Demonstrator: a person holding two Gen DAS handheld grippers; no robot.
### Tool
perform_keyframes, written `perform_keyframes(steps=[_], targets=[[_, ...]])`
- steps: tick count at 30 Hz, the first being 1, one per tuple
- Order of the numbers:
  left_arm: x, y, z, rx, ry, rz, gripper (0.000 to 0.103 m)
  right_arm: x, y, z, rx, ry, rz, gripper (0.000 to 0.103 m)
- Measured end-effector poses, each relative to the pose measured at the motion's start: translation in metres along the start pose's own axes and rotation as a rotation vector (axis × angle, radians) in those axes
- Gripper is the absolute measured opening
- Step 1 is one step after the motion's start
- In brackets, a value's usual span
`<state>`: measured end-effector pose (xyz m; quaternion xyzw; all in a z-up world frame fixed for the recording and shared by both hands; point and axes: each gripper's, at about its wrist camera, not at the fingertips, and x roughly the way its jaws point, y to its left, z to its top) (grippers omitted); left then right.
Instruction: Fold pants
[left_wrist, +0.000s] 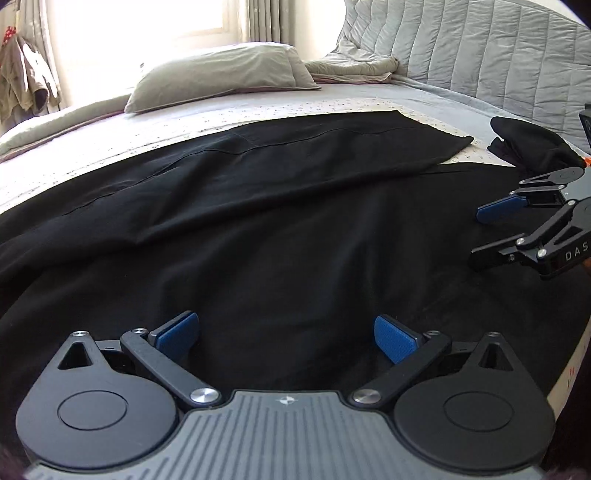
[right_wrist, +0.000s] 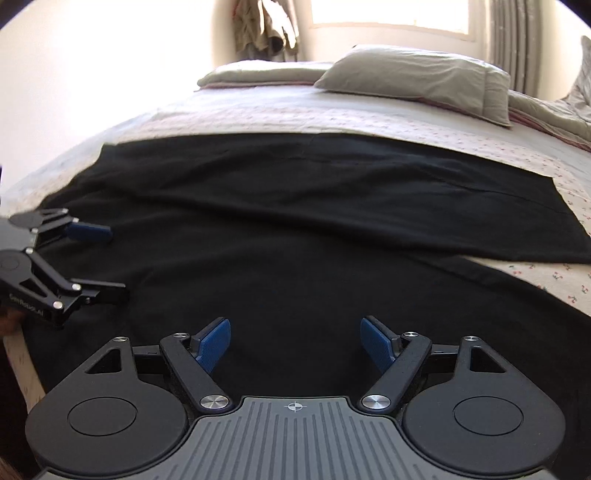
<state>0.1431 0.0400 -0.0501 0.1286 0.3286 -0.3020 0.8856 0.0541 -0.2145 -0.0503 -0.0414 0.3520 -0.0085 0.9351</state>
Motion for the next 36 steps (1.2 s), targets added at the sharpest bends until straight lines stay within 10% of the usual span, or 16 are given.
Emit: perform_keyframes(steps=[15, 24, 36], targets=[[-0.103, 0.076, -0.082, -0.078, 0.078, 0.025, 0.103, -0.086, -0.069, -0.066, 0.11, 0.13, -0.167, 0.088], [-0.121, 0.103, -0.043, -0.224, -0.042, 0.124, 0.103, -0.096, -0.037, -0.008, 0.086, 0.039, -0.145, 0.093], [-0.05, 0.142, 0.026, -0.469, -0.088, 0.276, 0.103, -0.026, 0.033, 0.105, -0.04, -0.065, -0.045, 0.098]])
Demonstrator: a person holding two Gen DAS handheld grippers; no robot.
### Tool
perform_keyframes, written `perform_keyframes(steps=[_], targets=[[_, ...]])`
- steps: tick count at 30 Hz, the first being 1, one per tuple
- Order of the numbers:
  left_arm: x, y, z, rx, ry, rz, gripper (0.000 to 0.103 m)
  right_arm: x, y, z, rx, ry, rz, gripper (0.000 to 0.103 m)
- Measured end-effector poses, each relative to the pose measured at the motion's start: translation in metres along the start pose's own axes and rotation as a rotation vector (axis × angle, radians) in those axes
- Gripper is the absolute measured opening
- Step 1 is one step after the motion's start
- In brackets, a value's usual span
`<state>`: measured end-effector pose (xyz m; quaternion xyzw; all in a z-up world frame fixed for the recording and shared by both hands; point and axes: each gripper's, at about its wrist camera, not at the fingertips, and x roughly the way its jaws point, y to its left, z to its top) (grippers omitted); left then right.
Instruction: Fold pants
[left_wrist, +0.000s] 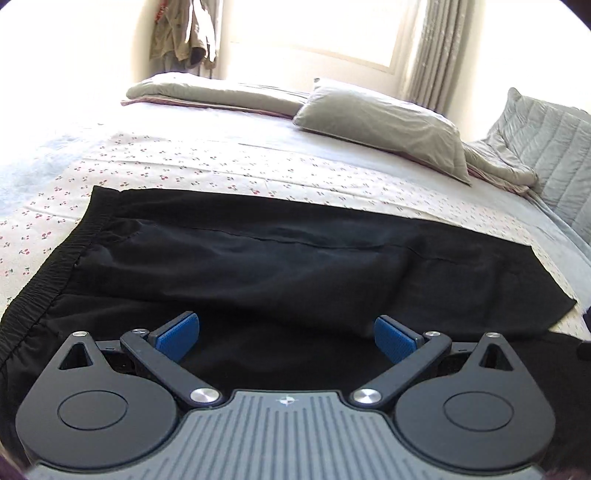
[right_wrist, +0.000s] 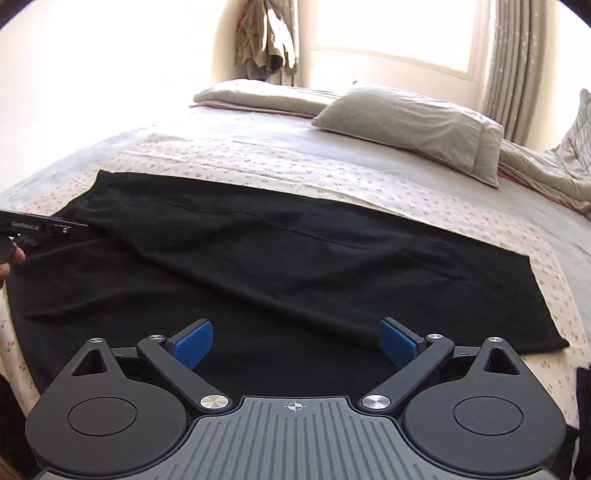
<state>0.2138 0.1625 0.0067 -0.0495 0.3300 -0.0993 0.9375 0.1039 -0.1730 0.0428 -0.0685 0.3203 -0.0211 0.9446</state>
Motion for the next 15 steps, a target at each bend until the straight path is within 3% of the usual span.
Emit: perform_keyframes(steps=[2, 5, 9, 15], targets=[[0.013, 0.007, -0.002, -0.045, -0.014, 0.022, 0.103, 0.023, 0.01, 0.014, -0.035, 0.005, 0.037, 0.098], [0.026, 0.012, 0.001, -0.053, -0.003, 0.115, 0.103, 0.062, 0.026, 0.034, -0.088, 0.011, 0.071, 0.098], [0.033, 0.016, 0.014, -0.058, -0.058, 0.164, 0.103, 0.111, 0.042, 0.062, -0.114, 0.019, 0.11, 0.098], [0.055, 0.031, 0.02, -0.113, 0.022, 0.206, 0.103, 0.177, 0.06, 0.098, -0.182, 0.022, 0.146, 0.098]])
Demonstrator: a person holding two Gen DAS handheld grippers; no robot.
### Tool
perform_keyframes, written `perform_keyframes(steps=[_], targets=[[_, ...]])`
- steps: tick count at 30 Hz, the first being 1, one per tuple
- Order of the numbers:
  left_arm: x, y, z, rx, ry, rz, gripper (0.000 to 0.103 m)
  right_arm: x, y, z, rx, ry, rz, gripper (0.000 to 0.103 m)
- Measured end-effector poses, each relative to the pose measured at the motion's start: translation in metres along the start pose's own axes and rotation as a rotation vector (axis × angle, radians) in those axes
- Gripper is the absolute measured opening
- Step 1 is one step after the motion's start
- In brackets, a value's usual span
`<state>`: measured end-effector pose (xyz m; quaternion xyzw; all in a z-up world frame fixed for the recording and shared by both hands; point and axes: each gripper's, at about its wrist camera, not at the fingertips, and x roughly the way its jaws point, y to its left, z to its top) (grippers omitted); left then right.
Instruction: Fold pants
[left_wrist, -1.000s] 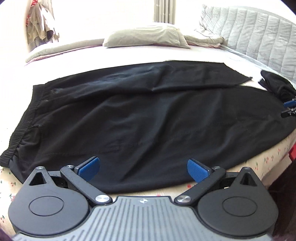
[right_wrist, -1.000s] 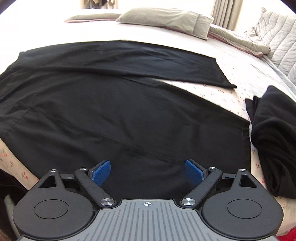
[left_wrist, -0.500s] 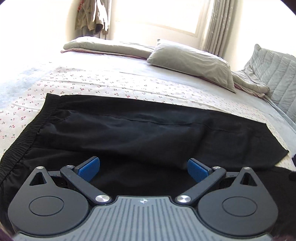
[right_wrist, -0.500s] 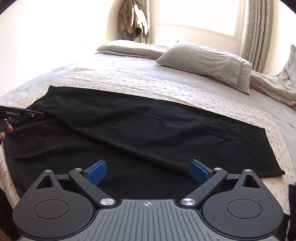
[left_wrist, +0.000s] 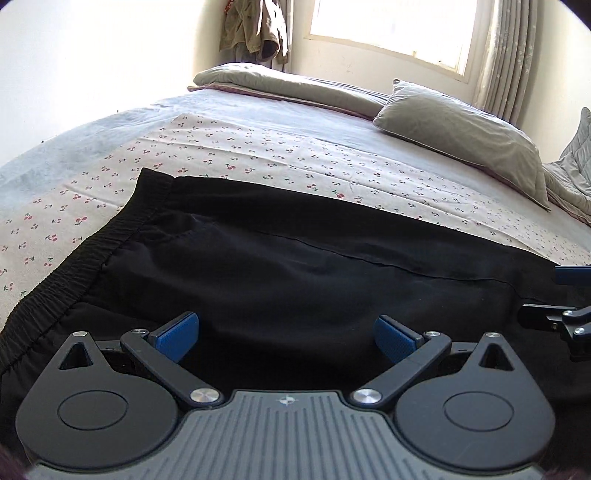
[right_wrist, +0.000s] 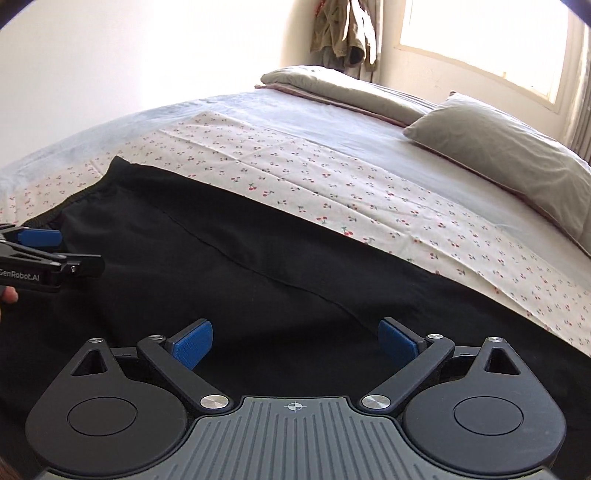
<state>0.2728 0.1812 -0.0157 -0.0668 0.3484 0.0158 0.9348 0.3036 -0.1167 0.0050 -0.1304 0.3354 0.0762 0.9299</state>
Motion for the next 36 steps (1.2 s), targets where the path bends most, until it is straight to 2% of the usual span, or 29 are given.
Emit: perform_keyframes(steps=[7, 14, 20, 24, 28, 30, 32, 33, 34, 35, 36], targets=[[0.014, 0.001, 0.007, -0.031, 0.036, 0.021, 0.103, 0.06, 0.002, 0.034, -0.102, 0.001, 0.019, 0.098], [0.027, -0.003, 0.008, -0.021, 0.062, 0.044, 0.103, 0.097, -0.002, 0.06, -0.189, 0.004, 0.04, 0.098], [0.028, -0.007, 0.006, 0.002, 0.061, 0.059, 0.103, 0.127, -0.013, 0.073, -0.199, 0.066, 0.072, 0.095], [0.027, -0.009, 0.005, 0.006, 0.062, 0.065, 0.103, 0.141, -0.019, 0.075, -0.169, 0.104, 0.118, 0.089], [0.027, -0.01, 0.004, 0.01, 0.062, 0.07, 0.103, 0.152, -0.03, 0.08, -0.073, 0.138, 0.184, 0.077], [0.027, -0.01, 0.004, 0.009, 0.062, 0.07, 0.103, 0.153, -0.031, 0.081, -0.064, 0.141, 0.203, 0.065], [0.028, -0.01, 0.004, 0.01, 0.062, 0.069, 0.103, 0.152, -0.03, 0.083, -0.054, 0.145, 0.22, 0.04], [0.028, -0.01, 0.004, 0.009, 0.062, 0.07, 0.103, 0.151, -0.029, 0.084, -0.048, 0.15, 0.225, 0.033], [0.028, -0.01, 0.004, 0.008, 0.063, 0.071, 0.103, 0.15, -0.027, 0.085, -0.047, 0.158, 0.223, 0.02], [0.028, -0.01, 0.004, 0.007, 0.064, 0.071, 0.103, 0.149, -0.025, 0.086, -0.054, 0.16, 0.211, 0.011], [0.027, -0.01, 0.004, 0.006, 0.065, 0.07, 0.103, 0.146, -0.022, 0.087, -0.058, 0.157, 0.191, 0.007]])
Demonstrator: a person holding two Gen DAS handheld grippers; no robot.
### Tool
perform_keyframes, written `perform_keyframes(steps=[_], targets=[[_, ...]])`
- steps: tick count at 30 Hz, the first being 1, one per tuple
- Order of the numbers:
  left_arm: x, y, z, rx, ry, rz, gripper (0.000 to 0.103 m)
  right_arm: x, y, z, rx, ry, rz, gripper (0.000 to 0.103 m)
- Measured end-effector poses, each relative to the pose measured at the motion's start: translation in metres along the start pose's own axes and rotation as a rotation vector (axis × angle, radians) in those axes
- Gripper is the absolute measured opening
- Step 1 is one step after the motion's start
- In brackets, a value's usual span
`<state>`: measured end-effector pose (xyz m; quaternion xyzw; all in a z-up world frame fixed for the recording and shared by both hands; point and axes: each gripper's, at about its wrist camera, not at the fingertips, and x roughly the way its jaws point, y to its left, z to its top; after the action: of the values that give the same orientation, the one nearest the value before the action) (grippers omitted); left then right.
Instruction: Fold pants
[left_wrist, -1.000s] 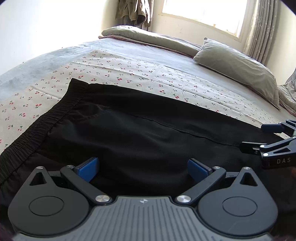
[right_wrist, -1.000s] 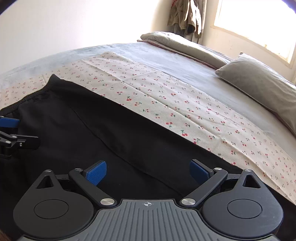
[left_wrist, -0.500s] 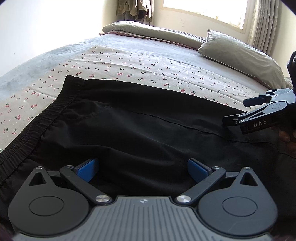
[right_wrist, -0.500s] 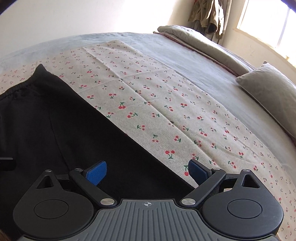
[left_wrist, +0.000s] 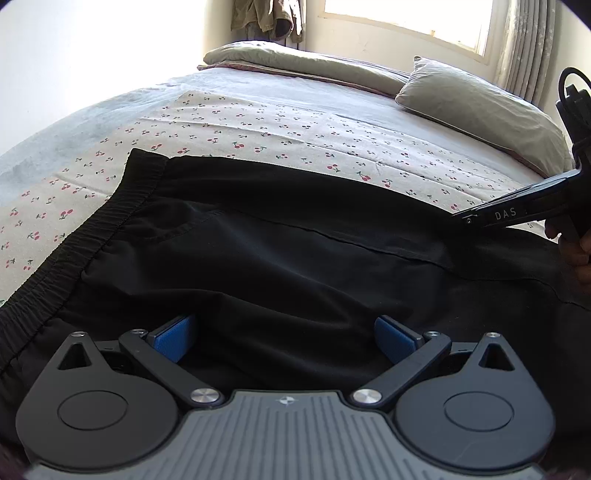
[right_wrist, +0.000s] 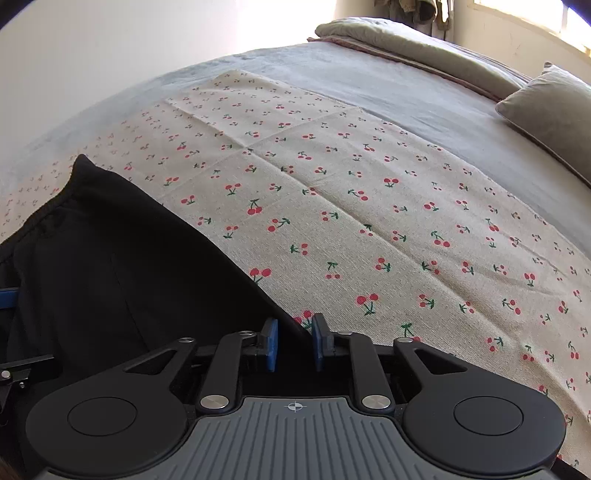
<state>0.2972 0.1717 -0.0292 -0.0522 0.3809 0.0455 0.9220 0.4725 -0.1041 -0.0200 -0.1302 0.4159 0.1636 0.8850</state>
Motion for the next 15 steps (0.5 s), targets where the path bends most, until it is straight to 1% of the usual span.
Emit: perform_keyframes(steps=[2, 4, 6, 8, 10, 12, 13, 15], targets=[[-0.001, 0.002, 0.001, -0.01, 0.004, -0.006, 0.103, -0.011, 0.008, 0.0, -0.012, -0.024, -0.04, 0.001], [-0.002, 0.006, 0.003, -0.036, 0.004, -0.023, 0.103, -0.027, 0.018, 0.001, -0.024, -0.067, -0.073, 0.001], [-0.008, 0.012, 0.005, -0.078, -0.01, -0.058, 0.103, -0.049, 0.028, -0.001, -0.029, -0.113, -0.091, 0.0], [-0.019, 0.018, 0.007, -0.118, -0.042, -0.128, 0.103, -0.072, 0.04, -0.004, -0.039, -0.15, -0.111, 0.0], [-0.03, 0.023, 0.008, -0.147, -0.081, -0.217, 0.103, -0.097, 0.057, -0.01, -0.058, -0.179, -0.122, 0.0], [-0.04, 0.027, 0.006, -0.168, -0.12, -0.307, 0.103, -0.119, 0.076, -0.02, -0.09, -0.204, -0.131, 0.0], [-0.046, 0.029, 0.004, -0.182, -0.14, -0.366, 0.103, -0.128, 0.087, -0.027, -0.107, -0.215, -0.134, 0.0], [-0.054, 0.03, 0.0, -0.203, -0.159, -0.455, 0.102, -0.143, 0.109, -0.043, -0.149, -0.227, -0.143, 0.0]])
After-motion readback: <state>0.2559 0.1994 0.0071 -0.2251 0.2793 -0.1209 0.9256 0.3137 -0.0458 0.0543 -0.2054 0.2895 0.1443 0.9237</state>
